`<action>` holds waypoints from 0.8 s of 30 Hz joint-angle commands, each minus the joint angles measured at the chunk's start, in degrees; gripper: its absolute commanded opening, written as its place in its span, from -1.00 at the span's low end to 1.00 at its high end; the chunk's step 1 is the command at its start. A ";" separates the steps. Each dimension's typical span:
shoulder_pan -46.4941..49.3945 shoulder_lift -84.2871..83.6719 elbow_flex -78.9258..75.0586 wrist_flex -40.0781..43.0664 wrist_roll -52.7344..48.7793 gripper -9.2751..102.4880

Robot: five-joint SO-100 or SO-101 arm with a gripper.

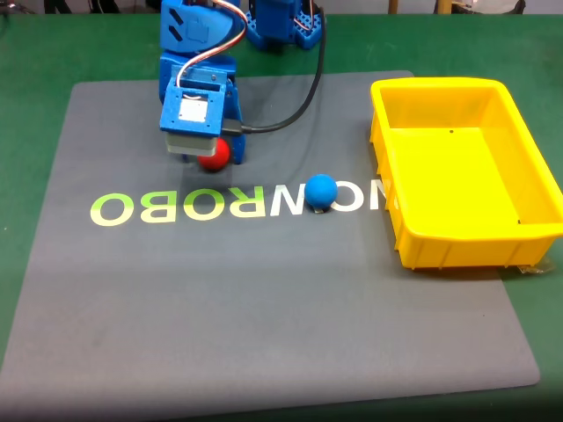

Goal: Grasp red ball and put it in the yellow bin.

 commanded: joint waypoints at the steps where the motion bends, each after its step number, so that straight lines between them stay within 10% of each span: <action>1: -0.79 0.09 -3.78 -1.76 1.14 -0.33; 7: -1.23 -1.05 -4.04 -1.58 1.23 -0.83; 24: -3.25 7.73 -7.91 -1.93 3.96 -0.83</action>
